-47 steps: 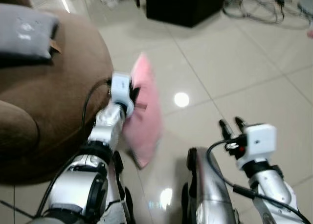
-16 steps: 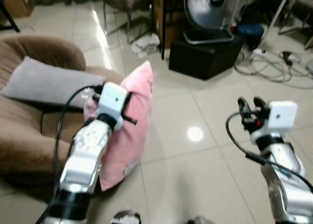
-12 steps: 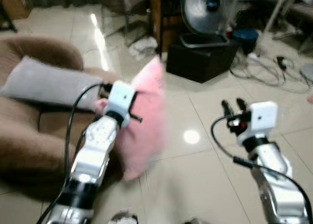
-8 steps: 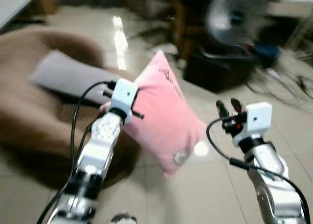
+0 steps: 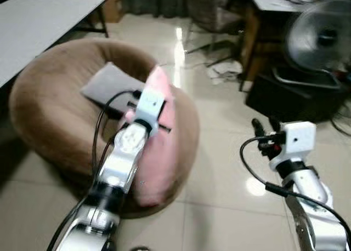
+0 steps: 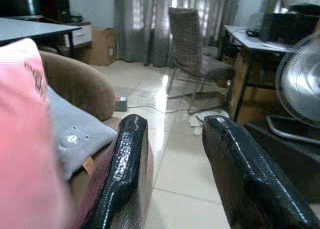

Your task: Move the pillow to the sofa from floor

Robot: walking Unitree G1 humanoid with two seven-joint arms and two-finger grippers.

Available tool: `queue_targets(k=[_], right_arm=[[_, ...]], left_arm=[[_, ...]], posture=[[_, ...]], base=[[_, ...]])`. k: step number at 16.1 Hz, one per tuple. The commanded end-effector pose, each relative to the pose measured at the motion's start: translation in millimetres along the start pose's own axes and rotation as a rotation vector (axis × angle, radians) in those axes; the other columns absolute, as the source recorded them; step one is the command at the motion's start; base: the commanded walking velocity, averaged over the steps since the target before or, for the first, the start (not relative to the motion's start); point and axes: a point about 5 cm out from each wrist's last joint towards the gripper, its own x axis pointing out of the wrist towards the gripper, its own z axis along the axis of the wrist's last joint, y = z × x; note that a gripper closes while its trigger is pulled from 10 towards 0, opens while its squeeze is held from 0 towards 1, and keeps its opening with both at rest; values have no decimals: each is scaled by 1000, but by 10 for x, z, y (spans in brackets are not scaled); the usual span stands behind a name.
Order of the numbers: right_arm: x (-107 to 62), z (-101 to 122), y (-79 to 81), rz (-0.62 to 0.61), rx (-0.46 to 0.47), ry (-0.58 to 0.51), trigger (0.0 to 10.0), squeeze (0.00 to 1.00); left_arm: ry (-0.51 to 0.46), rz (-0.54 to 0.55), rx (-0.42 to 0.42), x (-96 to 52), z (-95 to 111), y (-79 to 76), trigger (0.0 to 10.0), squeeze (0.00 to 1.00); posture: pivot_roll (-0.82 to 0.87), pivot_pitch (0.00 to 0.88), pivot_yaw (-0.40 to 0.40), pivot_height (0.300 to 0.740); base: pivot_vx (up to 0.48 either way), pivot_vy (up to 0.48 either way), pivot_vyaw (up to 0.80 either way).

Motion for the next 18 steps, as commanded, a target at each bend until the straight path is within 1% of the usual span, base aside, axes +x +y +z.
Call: queue_targets(k=[1, 2, 3, 4, 5, 10, 12, 13, 14, 15, 16, 17, 18], right_arm=[[7, 59, 56, 15, 8, -33, 10000, 0], [-4, 58, 69, 24, -11, -33, 10000, 0], [-4, 58, 69, 24, -11, -33, 10000, 0], [-13, 51, 91, 37, -35, -29, 10000, 0], [-20, 44, 104, 41, -38, -25, 10000, 0], [-31, 38, 100, 51, -47, -21, 10000, 0], [-34, 36, 91, 51, -50, -20, 10000, 0], [-39, 32, 95, 58, -59, -16, 10000, 0], [-47, 11, 114, 69, -30, -4, 10000, 0], [-52, 1, 135, 86, -35, 0, 10000, 0], [-53, -6, 146, 96, -44, 2, 10000, 0], [-54, -16, 151, 101, -48, 5, 10000, 0], [-56, -28, 157, 111, -49, 11, 10000, 0]], left_arm=[[-66, 24, 17, 25, 132, 97, 10000, 0], [-63, 29, 21, 47, 135, 108, 10000, 0], [-63, 29, 21, 47, 135, 108, 10000, 0], [-59, 44, 17, 82, 139, 137, 10000, 0], [-59, 47, 18, 107, 144, 150, 10000, 0], [-68, 29, 28, 206, 163, 118, 10000, 0], [-63, 30, 32, 219, 151, 117, 10000, 0], [-49, 34, 36, 226, 113, 121, 10000, 0], [9, 50, 29, 235, -3, 124, 10000, 0], [57, 60, -1, 236, -124, 113, 10000, 0], [92, 65, 0, 242, -198, 95, 10000, 0], [108, 80, -4, 263, -233, 62, 10000, 0], [156, 100, -17, 285, -282, 34, 10000, 0]], posture=[[-22, 17, 10, 740], [-24, 16, 14, 740], [-24, 16, 14, 740], [-25, 15, 16, 740], [-25, 15, 14, 740], [-31, 21, 20, 740], [-31, 21, 20, 740], [-32, 29, 20, 740], [-29, 32, 14, 740], [-28, 34, 12, 740], [-28, 36, 9, 740], [-29, 40, 5, 740], [-29, 42, 1, 740]], base=[[345, 0, 0], [345, 0, 0], [345, 0, 0], [349, 0, 0], [349, 0, 400], [349, 0, 800], [349, 0, 800], [352, 0, 800], [251, 0, 0], [0, 0, 0], [0, 0, 0], [0, 0, 0], [0, 0, 0]])
